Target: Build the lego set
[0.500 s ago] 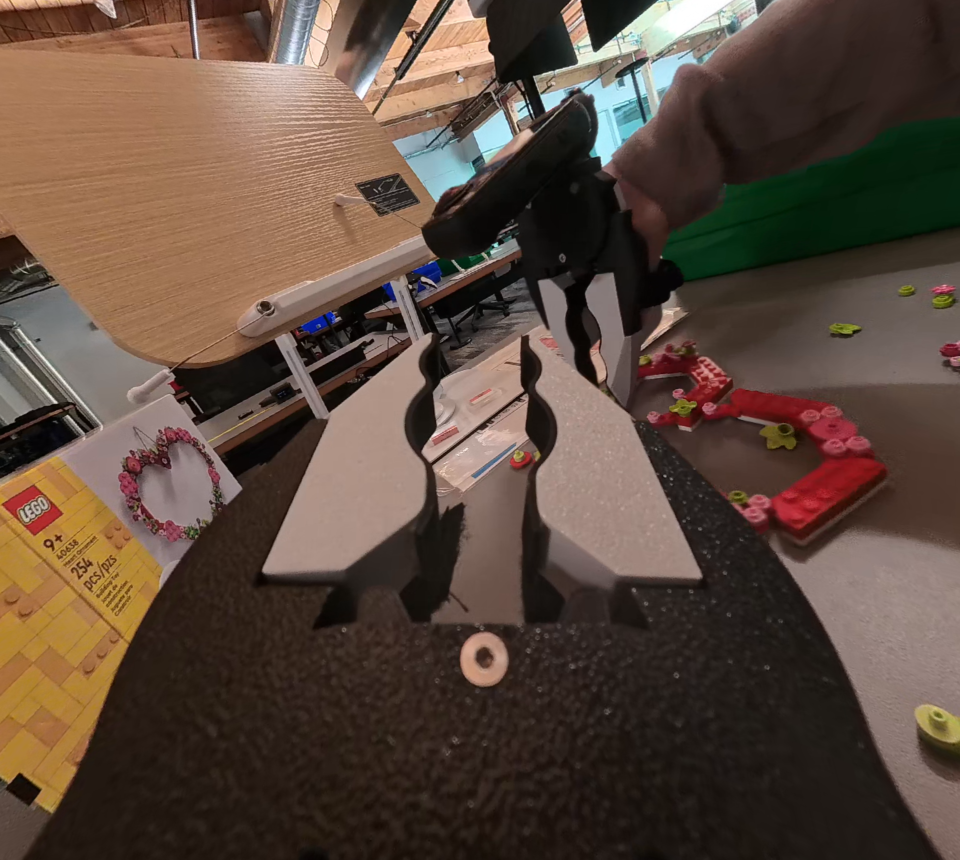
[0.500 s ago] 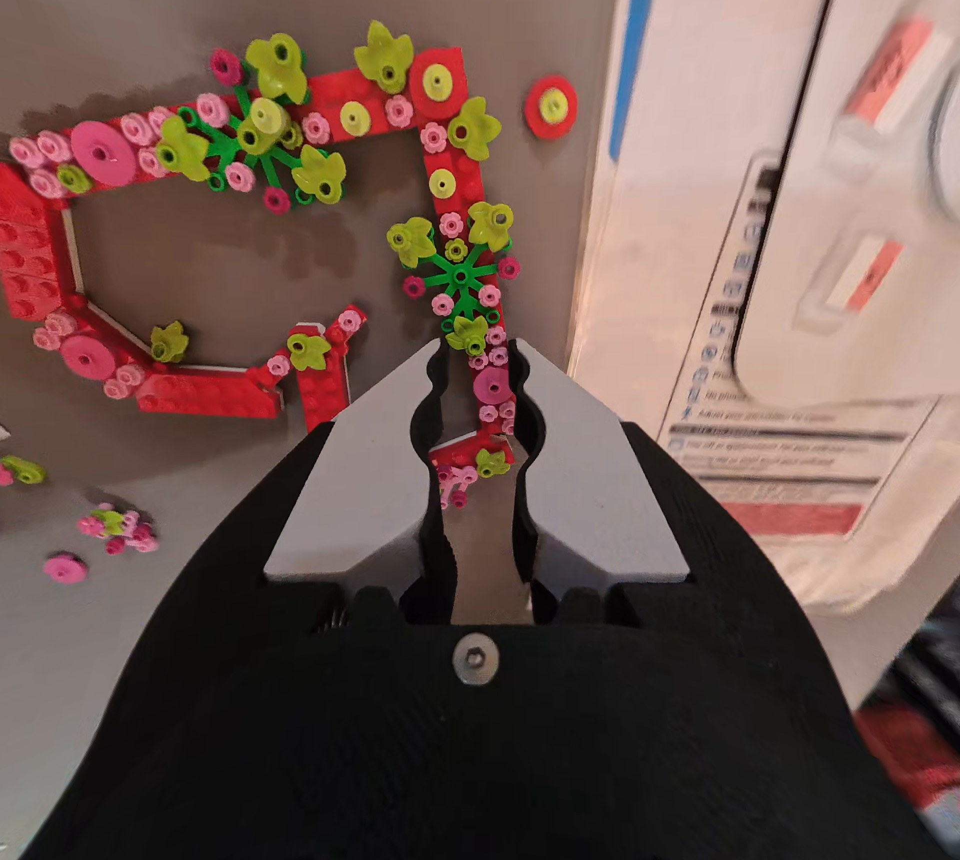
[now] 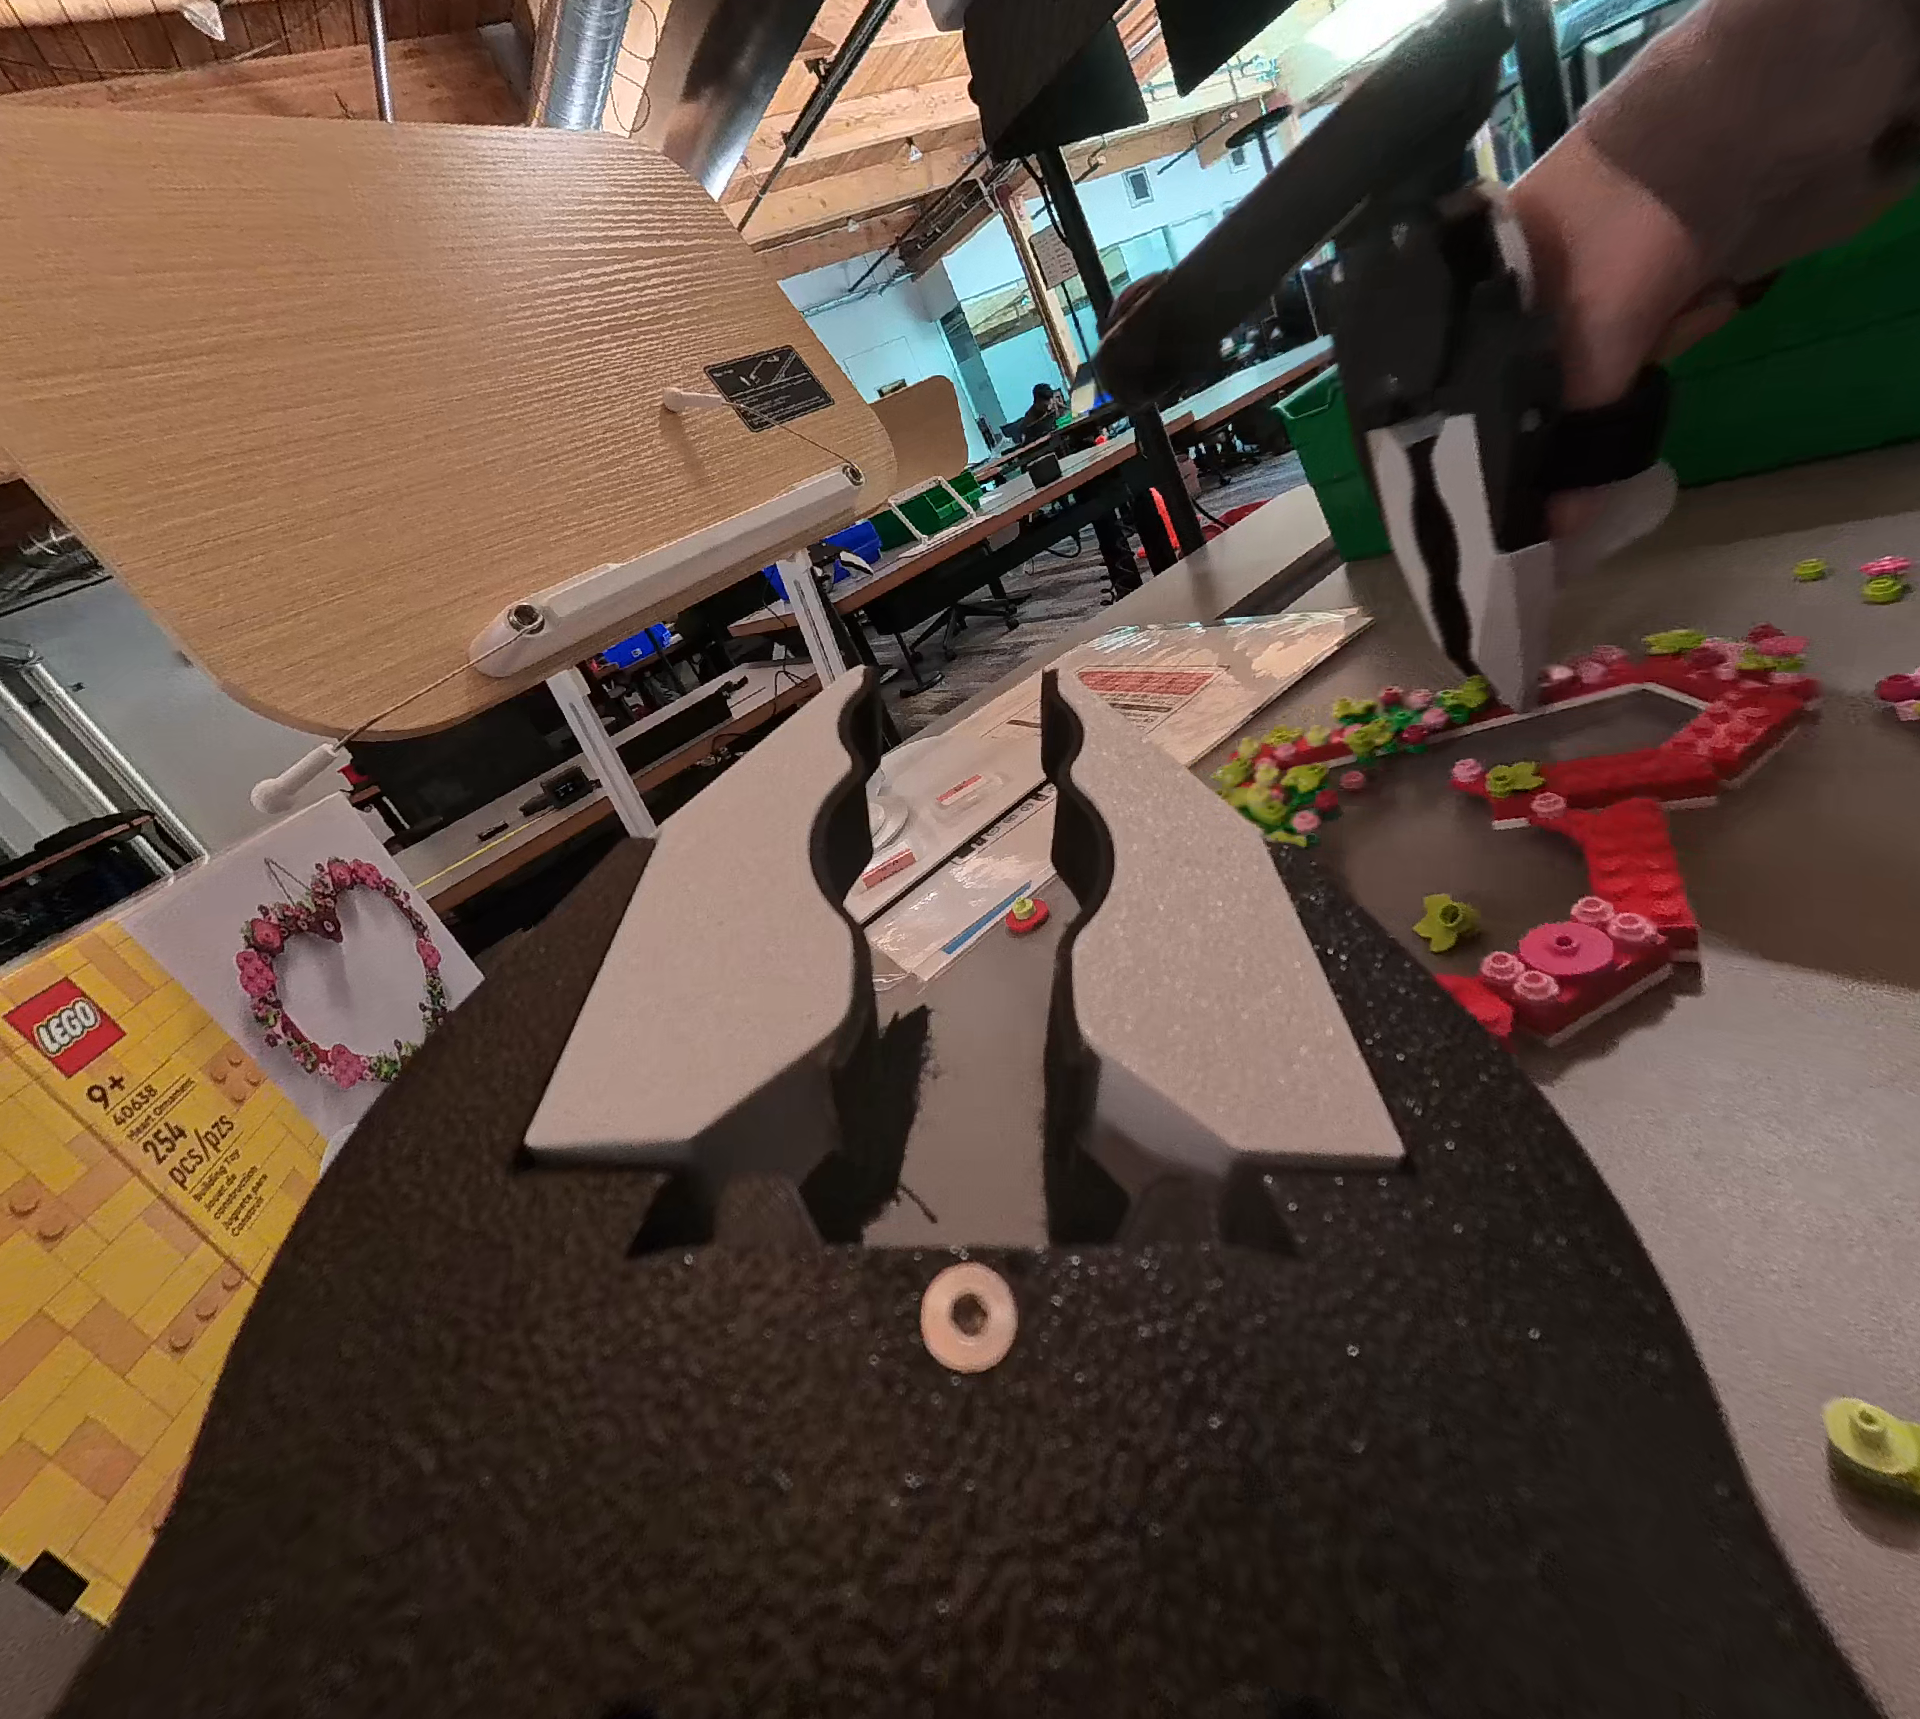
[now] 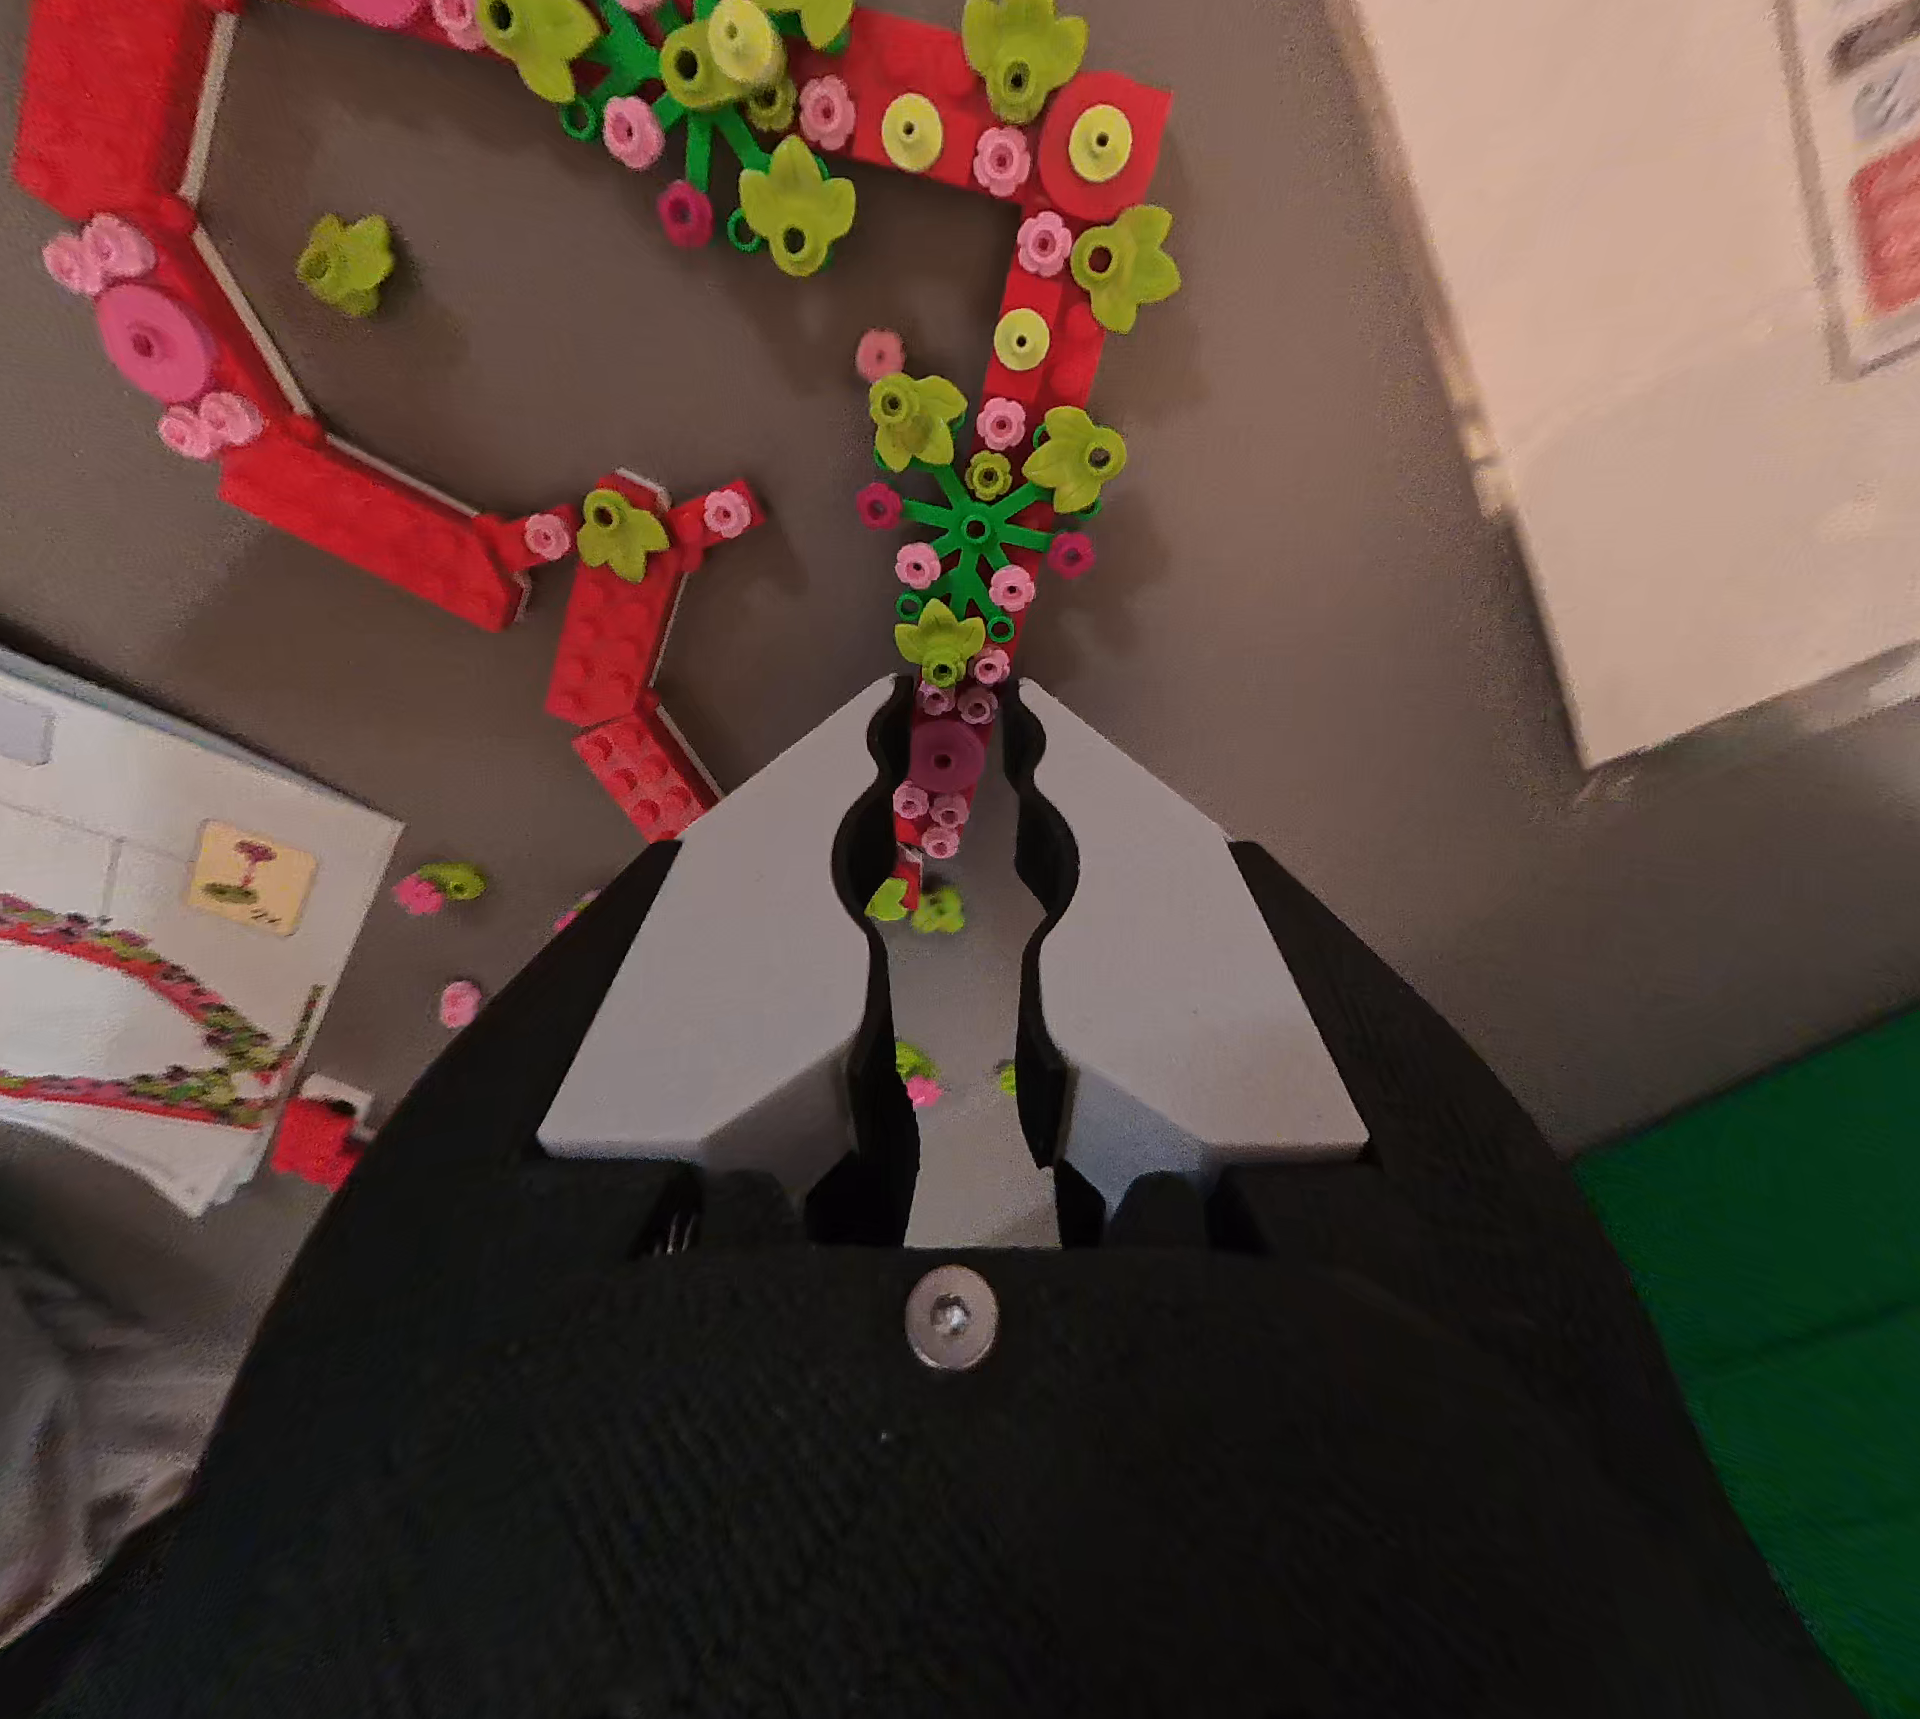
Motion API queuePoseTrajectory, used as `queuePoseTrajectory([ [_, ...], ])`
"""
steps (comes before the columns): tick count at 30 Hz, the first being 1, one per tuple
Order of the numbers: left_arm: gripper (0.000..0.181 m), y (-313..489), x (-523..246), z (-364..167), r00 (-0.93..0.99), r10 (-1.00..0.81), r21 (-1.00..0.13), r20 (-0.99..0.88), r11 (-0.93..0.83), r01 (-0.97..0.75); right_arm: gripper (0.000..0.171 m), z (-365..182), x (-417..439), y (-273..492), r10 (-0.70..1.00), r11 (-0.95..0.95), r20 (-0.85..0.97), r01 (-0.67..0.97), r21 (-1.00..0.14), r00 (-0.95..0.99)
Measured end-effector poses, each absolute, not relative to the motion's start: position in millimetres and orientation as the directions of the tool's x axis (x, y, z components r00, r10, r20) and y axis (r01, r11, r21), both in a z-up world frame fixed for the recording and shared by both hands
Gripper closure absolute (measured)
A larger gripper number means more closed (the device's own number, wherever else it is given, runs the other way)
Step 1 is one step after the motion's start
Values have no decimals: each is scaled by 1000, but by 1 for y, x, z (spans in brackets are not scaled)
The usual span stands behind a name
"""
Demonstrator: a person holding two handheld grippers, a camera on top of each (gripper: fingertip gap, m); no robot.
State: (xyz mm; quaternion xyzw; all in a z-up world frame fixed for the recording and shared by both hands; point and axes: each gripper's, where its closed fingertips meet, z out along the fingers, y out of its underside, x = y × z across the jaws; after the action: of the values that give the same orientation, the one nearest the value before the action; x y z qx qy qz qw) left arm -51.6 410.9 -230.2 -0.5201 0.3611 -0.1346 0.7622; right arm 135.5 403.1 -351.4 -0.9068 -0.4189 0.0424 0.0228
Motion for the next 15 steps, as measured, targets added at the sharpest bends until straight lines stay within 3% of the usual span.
queuePoseTrajectory([
  [1, 152, 411, -51, -230, 702, -580, -889, -412, 423, -172, 155, -351, 136, 396, 749, -663, -73, 745, -82, 659],
  [5, 152, 411, -51, -230, 703, -578, -888, -415, 425, -175, 141, -338, 133, 382, 807, -591, -79, 797, -128, 586],
  [9, 152, 411, -51, -230, 702, -575, -886, -420, 429, -179, 134, -310, 84, 387, 990, -79, 84, 940, -332, 113],
  [12, 152, 410, -52, -230, 703, -576, -887, -418, 427, -177, 134, -315, 55, 396, 957, 214, 248, 947, -241, -153],
  [15, 152, 409, -55, -229, 710, -569, -887, -414, 429, -174, 134, -330, 34, 402, 930, 320, 237, 935, -152, -280],
])
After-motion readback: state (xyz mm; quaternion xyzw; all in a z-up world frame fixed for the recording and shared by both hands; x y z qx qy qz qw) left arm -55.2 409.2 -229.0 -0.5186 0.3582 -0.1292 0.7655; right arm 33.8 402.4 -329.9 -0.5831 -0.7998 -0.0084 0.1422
